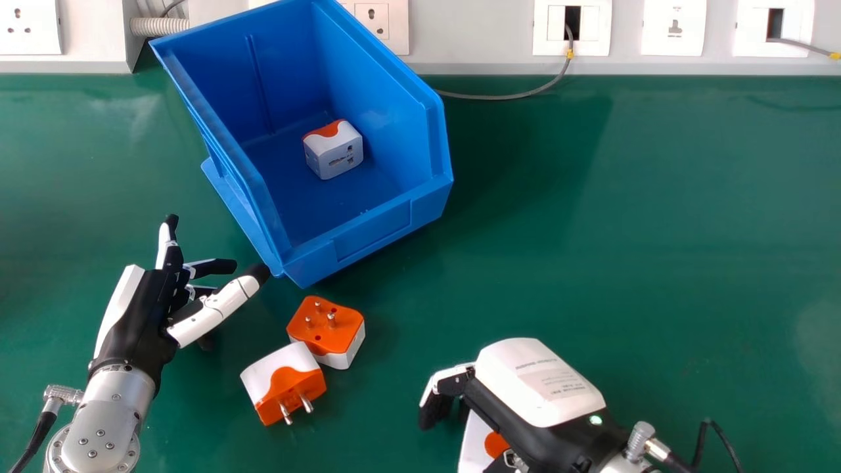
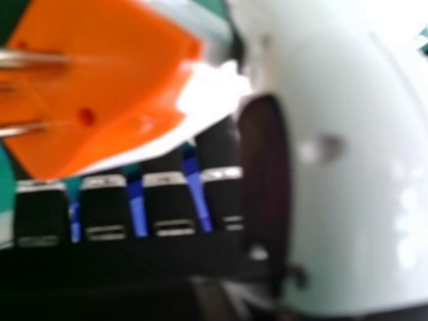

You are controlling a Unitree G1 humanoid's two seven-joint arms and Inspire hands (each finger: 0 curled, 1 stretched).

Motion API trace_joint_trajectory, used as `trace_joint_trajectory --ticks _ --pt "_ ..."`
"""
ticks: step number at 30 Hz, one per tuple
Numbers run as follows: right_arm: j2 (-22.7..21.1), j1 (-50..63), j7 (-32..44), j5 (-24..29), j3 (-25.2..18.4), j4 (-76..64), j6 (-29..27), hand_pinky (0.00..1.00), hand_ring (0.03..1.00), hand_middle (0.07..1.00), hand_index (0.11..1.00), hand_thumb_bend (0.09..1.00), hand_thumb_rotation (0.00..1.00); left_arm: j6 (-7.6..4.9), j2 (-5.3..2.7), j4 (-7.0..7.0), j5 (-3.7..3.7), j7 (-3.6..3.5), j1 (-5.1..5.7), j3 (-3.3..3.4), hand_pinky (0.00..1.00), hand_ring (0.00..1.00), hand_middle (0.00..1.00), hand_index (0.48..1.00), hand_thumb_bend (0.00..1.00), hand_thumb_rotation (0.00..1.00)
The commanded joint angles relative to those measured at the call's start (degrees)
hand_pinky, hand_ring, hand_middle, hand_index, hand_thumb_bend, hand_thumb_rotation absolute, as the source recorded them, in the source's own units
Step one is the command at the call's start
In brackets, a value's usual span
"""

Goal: Pick all objects and put in blue box

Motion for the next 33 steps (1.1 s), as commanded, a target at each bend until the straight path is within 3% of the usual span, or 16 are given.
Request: trace_joint_trajectory --ticks 1,15,33 --pt "0.0 -0.9 -0.6 1.2 -0.7 -0.2 -0.9 0.37 0.503 0.584 0.529 0.546 0.01 3.91 -2.13 3.74 2.15 -3.51 3.50 -2.99 0.55 0.65 0.79 0.848 0.77 0.54" --pt "-0.1 -0.7 -0.6 2.5 -1.2 -0.2 -2.4 0.34 0.469 0.553 0.498 0.508 0.00 4.16 -2.04 3.94 2.32 -3.42 3.39 -3.03 0.55 0.65 0.79 0.848 0.76 0.54" --pt "2.0 -2.2 -9.5 4.7 -3.5 2.2 -8.4 0.33 0.454 0.530 0.507 0.498 0.00 3.96 -2.04 4.23 2.21 -3.52 3.32 -2.90 0.55 0.65 0.79 0.848 0.76 0.54"
